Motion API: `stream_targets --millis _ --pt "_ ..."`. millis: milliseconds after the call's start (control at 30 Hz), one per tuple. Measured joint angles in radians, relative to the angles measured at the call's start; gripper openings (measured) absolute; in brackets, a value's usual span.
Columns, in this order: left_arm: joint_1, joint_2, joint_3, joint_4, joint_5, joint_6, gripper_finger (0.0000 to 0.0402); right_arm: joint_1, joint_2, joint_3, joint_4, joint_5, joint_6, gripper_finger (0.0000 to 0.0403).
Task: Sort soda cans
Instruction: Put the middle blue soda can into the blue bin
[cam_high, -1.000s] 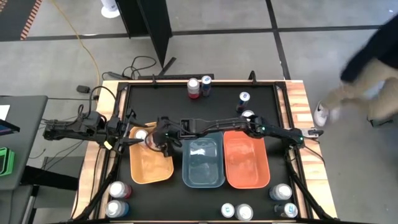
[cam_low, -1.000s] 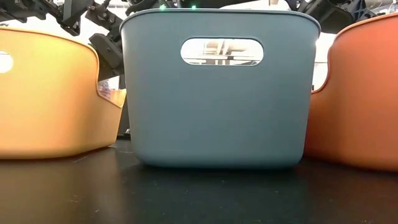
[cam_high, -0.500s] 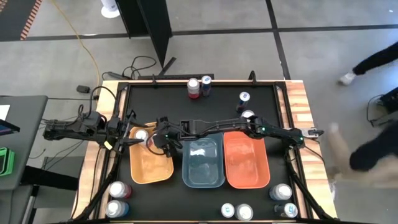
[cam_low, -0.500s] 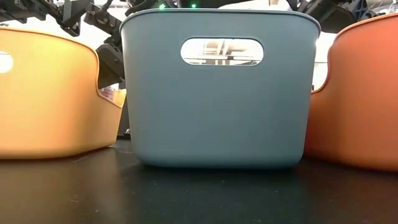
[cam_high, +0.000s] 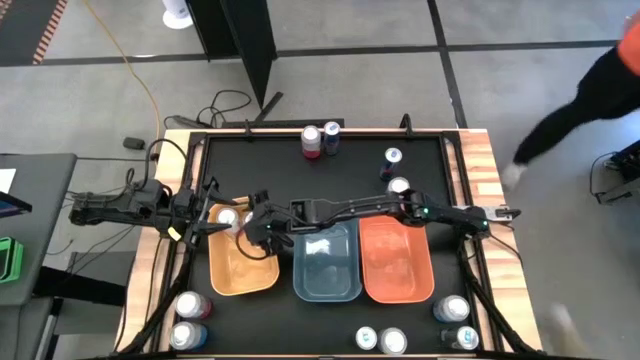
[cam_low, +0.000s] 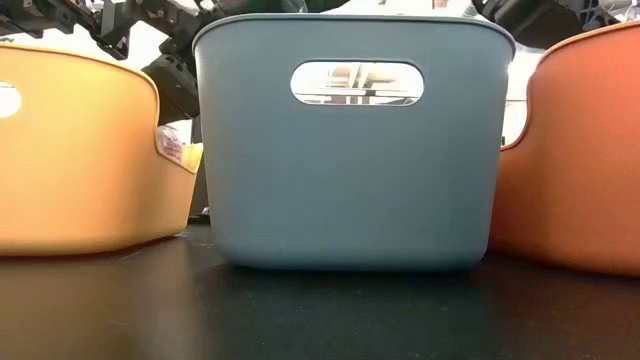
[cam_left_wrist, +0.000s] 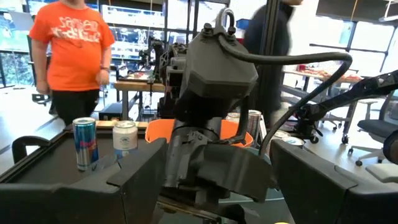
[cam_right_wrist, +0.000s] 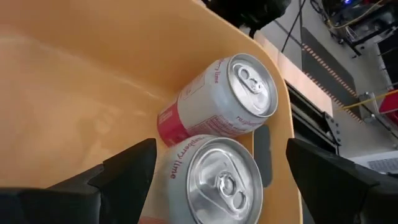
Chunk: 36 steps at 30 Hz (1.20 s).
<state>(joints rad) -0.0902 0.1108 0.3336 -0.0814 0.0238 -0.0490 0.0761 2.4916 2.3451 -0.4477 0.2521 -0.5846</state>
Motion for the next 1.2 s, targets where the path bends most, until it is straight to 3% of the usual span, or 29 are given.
stream_targets --millis 433,667,1200 --pt "0.0 0.0 0.0 -0.012 0.005 0.0 0.0279 0.044 -0.095 0.0 -0.118 0.013 0.016 0.0372" --pt "0.0 0.0 0.0 -0.02 0.006 -0.002 0.0279 0.021 -0.152 0.001 -0.198 -0.072 0.152 0.0368" --pt "0.0 0.0 0.0 -0.036 0.006 -0.008 0.0279 -0.037 -0.26 0.0 -0.343 -0.109 0.272 0.0312"
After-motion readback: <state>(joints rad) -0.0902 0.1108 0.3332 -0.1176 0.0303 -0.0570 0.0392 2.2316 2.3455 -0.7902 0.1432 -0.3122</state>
